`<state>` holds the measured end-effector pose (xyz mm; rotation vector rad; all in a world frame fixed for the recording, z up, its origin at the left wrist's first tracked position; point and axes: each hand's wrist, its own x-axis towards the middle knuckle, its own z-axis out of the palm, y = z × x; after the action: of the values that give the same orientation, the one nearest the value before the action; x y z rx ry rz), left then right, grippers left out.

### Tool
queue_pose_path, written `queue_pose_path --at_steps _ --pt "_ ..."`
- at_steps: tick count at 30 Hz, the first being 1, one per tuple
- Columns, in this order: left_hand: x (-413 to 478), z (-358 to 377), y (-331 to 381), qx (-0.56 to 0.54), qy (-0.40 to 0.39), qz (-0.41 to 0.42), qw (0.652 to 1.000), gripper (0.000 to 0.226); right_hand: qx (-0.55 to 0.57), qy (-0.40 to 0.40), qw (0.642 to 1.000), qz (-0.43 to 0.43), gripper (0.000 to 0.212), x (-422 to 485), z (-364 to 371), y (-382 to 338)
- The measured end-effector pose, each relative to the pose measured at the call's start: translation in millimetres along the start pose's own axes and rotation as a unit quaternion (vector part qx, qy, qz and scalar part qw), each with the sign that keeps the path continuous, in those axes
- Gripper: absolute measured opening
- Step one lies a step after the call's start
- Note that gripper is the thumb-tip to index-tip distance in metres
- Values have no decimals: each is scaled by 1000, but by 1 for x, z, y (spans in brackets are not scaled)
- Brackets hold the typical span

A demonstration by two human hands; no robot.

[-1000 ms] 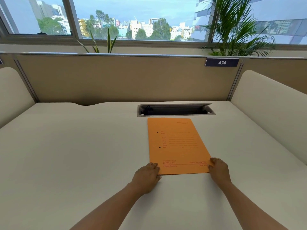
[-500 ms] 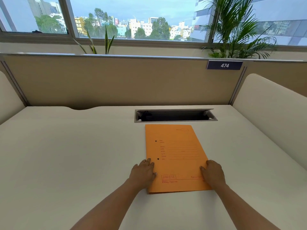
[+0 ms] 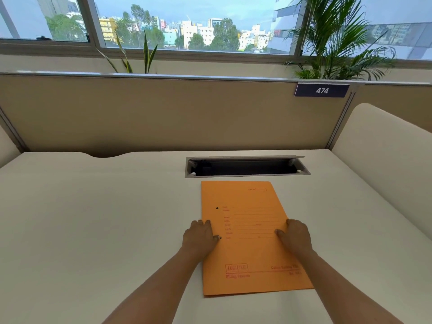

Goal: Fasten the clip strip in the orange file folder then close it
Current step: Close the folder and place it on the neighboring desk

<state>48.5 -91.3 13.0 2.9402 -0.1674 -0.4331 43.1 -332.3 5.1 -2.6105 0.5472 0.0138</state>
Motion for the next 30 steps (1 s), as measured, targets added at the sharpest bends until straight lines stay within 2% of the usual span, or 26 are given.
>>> queue_pose_path --at_steps 4,7,12,15,19,24,27,30 --pt "4 -4 7 -82 17 -30 996 46 26 -13 998 56 53 10 -3 -7" --pt "10 -9 8 -204 25 -71 976 50 35 -31 994 100 61 19 -5 -11" --pt "16 -18 4 -404 25 -151 902 57 85 -47 984 147 73 28 -7 -9" --pt "14 -18 -2 -498 -8 -159 852 41 91 -48 983 153 71 29 -8 -7" --pt "4 -8 -8 -557 -31 -156 815 46 100 -55 981 156 70 28 -9 -8" --pt "-8 -2 -6 -649 -15 -146 747 46 115 -55 981 143 68 22 -11 -9" --pt "-17 -6 -4 -671 -2 -139 729 47 141 -56 981 125 74 17 -15 -5" --pt "-25 -12 -4 -673 9 -134 727 47 179 -60 975 116 77 11 -19 4"
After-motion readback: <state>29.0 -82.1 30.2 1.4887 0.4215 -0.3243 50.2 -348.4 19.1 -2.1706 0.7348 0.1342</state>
